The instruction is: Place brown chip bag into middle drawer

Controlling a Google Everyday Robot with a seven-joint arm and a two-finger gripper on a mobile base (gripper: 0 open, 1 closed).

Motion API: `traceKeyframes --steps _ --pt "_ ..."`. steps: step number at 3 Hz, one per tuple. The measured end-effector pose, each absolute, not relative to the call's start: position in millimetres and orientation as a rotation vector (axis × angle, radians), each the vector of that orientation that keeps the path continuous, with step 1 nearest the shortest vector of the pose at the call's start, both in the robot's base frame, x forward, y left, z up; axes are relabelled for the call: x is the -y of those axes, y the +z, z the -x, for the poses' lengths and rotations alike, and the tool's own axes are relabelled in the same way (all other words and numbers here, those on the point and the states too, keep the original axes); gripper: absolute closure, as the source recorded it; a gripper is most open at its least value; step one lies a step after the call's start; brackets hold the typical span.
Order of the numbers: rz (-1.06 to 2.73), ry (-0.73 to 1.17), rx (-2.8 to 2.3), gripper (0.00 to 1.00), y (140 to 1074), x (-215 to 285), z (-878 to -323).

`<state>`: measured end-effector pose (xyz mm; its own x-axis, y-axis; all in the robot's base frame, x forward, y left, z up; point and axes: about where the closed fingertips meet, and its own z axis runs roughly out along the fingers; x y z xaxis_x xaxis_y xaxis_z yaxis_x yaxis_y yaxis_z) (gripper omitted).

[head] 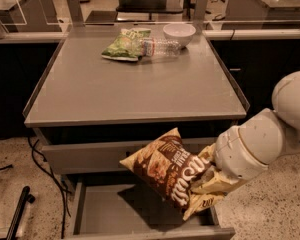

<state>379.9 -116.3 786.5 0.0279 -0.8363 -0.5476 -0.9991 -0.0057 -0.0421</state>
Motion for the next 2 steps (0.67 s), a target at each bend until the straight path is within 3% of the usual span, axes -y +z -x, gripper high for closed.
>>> traceKeyframes --steps 2 --pt "1.951 0.460 -1.883 1.00 717.3 139.6 -369.8"
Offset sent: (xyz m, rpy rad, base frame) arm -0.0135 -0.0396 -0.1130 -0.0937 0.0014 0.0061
